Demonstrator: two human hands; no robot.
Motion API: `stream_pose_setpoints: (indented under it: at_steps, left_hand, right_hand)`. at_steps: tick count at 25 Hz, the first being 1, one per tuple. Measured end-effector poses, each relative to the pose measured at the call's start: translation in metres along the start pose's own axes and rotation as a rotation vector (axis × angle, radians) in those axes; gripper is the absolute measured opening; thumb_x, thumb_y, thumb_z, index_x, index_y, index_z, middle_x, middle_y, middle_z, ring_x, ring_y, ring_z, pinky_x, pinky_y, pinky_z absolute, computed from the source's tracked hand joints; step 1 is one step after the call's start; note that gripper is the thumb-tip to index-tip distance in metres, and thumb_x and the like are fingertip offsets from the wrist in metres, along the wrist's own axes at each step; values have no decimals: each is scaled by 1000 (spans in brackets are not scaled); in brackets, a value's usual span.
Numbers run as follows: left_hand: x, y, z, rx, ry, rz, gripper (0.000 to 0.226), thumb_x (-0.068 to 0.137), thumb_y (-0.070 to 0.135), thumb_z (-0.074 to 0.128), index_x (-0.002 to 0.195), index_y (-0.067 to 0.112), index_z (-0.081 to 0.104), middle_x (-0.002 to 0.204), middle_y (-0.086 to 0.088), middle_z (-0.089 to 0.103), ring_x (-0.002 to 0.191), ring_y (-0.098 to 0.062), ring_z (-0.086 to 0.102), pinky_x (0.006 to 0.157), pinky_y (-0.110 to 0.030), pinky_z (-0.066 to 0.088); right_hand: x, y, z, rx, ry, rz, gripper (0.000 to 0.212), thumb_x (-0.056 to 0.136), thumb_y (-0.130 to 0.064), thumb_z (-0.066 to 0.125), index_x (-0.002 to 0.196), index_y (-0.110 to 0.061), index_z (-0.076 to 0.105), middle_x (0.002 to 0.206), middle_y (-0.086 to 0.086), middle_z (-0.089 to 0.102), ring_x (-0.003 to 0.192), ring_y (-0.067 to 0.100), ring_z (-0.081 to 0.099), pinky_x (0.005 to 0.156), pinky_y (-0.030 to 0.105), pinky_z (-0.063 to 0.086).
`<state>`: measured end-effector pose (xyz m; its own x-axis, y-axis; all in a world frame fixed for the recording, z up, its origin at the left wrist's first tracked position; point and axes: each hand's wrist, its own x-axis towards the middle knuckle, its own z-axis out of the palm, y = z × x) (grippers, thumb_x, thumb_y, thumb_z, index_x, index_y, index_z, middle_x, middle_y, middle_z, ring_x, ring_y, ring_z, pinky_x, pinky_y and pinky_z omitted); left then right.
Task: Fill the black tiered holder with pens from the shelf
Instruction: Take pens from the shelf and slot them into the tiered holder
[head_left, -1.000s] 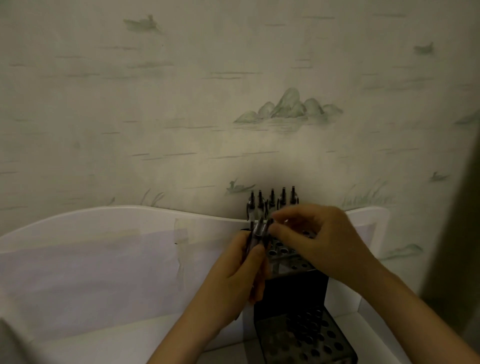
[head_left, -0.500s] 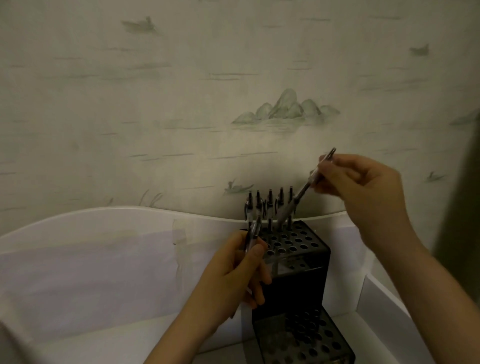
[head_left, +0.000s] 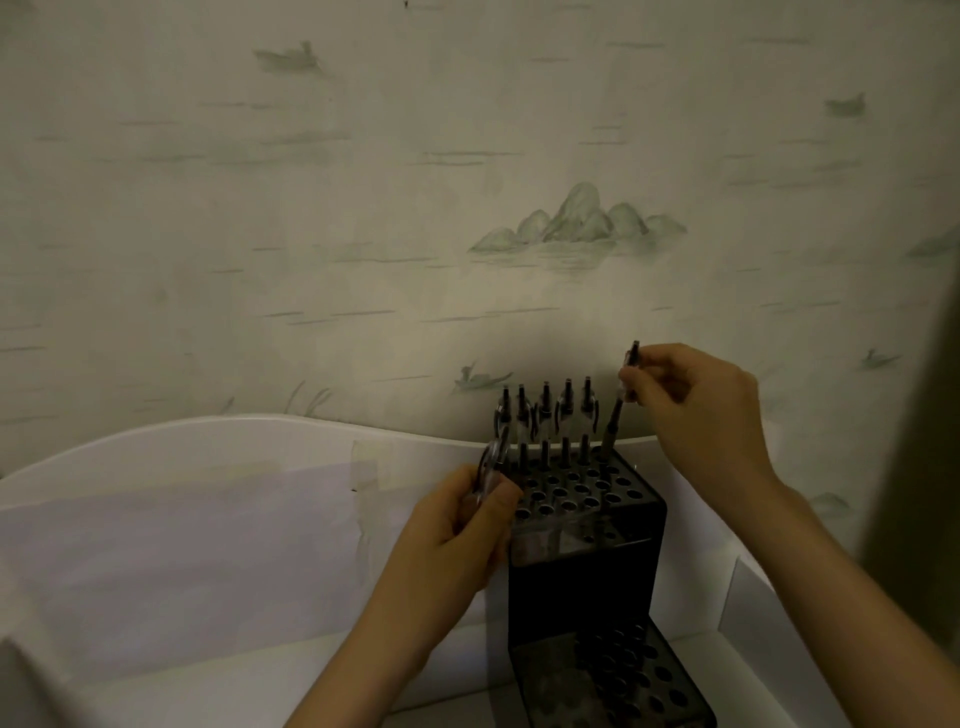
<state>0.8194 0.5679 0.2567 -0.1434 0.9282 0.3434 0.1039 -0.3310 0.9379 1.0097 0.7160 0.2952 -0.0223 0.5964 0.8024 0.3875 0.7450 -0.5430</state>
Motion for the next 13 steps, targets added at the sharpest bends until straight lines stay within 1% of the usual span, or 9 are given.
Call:
stream_pose_setpoints:
  at_steps: [3,5,7,9,11,13]
  left_hand:
    - [-1,-1,-2,12,-2,1,28,98,19,48,92,-8,50,61,-6,41,51,-12,36,47,-20,31]
    - [-1,-2,-2,-2,-8,-24,22,99,14,45,95,-5,54,62,-5,44,50,-10,39,48,-19,33]
    - [-2,-3,-1,1,-19,-45,19,100,9,42,98,1,58,63,-4,49,50,-7,43,47,-16,35]
    - [-2,-5,0,23,-31,-40,20,100,7,40,100,6,60,65,-4,52,51,-7,44,48,-16,36]
    - [-2,-6,1,41,-32,-25,21,101,8,40,101,9,60,64,-2,54,51,-7,45,50,-16,37]
    - [-1,-6,2,44,-32,-19,20,101,10,40,102,10,60,64,-2,55,51,-7,46,50,-16,38]
  right_hand:
    - [-4,7,7,-50,-59,17,11,85,-21,73,95,-18,74,71,-18,67,69,-8,66,66,2,47]
    - [-6,10,10,-64,-90,49,15,83,-22,75,97,-16,74,70,-15,68,69,-9,66,66,2,47]
    - [-4,10,9,-61,-112,69,17,83,-23,76,97,-15,75,72,-12,70,67,-7,67,68,8,53]
    - [-1,9,7,-79,-153,80,17,82,-23,76,97,-15,75,74,-9,73,67,-3,69,73,22,59]
    - [4,8,6,-109,-223,101,14,82,-20,76,95,-15,75,75,-5,74,67,3,71,77,32,60]
    - [7,7,6,-139,-319,151,14,82,-15,75,96,-14,75,76,-1,75,69,7,71,82,37,59]
